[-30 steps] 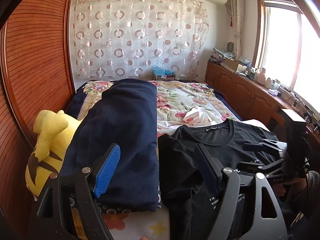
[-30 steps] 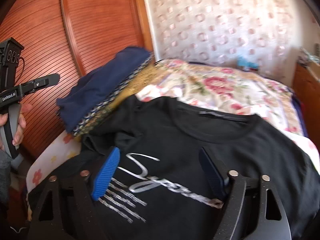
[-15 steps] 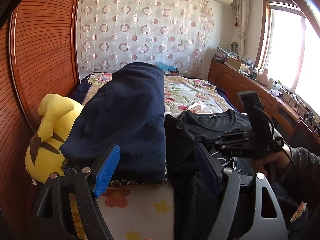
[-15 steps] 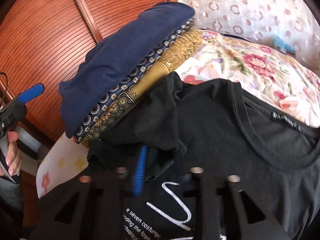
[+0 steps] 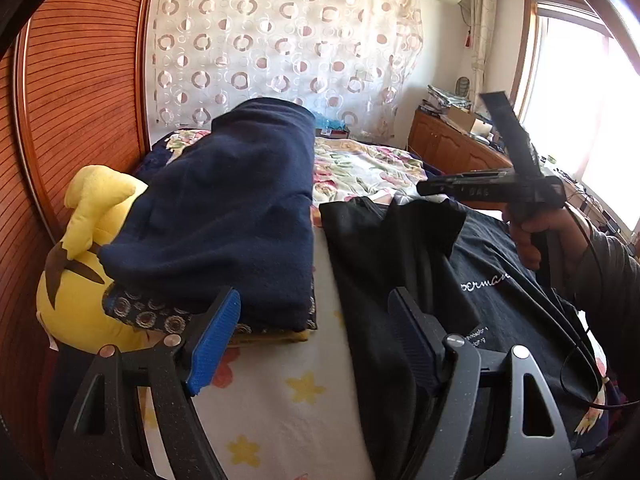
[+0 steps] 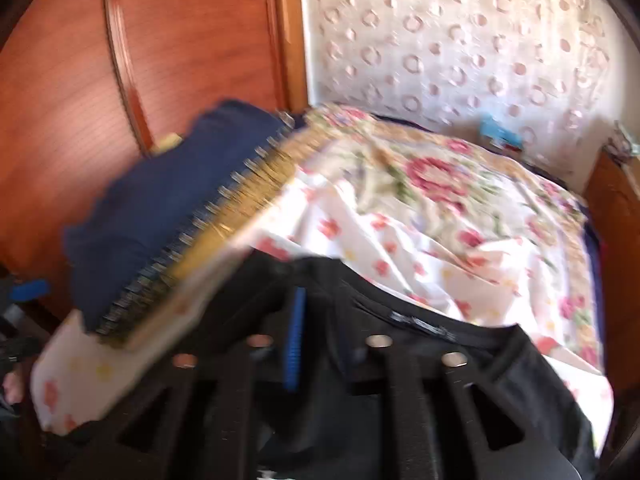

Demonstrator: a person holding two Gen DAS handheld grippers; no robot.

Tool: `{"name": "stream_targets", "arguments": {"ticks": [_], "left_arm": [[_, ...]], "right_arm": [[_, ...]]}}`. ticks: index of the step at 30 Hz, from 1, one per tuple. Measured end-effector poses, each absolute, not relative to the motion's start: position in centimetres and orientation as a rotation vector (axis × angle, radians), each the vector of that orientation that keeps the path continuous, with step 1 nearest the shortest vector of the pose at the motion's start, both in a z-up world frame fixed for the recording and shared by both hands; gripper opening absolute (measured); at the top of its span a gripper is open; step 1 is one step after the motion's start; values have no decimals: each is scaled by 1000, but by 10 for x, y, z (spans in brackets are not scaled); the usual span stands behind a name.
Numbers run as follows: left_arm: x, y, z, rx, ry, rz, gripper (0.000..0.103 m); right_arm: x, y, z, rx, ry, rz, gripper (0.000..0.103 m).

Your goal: Fold small clothes

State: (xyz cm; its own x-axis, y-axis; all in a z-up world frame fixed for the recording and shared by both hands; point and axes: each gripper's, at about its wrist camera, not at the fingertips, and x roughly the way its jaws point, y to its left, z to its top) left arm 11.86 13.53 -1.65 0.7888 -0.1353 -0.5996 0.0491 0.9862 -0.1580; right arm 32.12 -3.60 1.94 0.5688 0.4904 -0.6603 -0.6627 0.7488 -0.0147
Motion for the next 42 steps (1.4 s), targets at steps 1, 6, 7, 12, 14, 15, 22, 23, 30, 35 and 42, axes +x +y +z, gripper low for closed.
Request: {"name": "stream_targets", "arguments": {"ticks": [1,6,7,12,14,15,22,23,30,35,42], "left_arm": [[118,134,-17,-136,656,-104,77],[118,130,-17,-119,659,-103,77],[118,130,-17,-120,658,-103,77],[120,126,-19,-114,656,-108,77],[121,124,-19,-113,654,-114,77],[120,123,-19,-114,654,-117,77],[117,117,-24,-114,665,-132,77],[117,117,-26,-116,668,-132,77],[110,115,-38,-130,699,-135,77],[106,118,-41,-137,703,-133,77],[107,121,-40,-144,695,-142,77]], "right_arm": [[323,-35,13,-294,698,674,28],[314,-36,-2,-302,718,657,35],[308,-39,-6,-299,722,652,35],[262,-60,-2,-261,765,689,35],[249,-69,-5,-260,772,709,35],[243,-71,-6,-273,767,708,35],[262,-88,-15,-216,794,672,35],[268,-87,-17,-192,802,677,35],[295,-82,-31,-114,846,723,7],[279,-93,-3,-122,762,756,3],[245,-109,63,-205,664,710,4]]}}
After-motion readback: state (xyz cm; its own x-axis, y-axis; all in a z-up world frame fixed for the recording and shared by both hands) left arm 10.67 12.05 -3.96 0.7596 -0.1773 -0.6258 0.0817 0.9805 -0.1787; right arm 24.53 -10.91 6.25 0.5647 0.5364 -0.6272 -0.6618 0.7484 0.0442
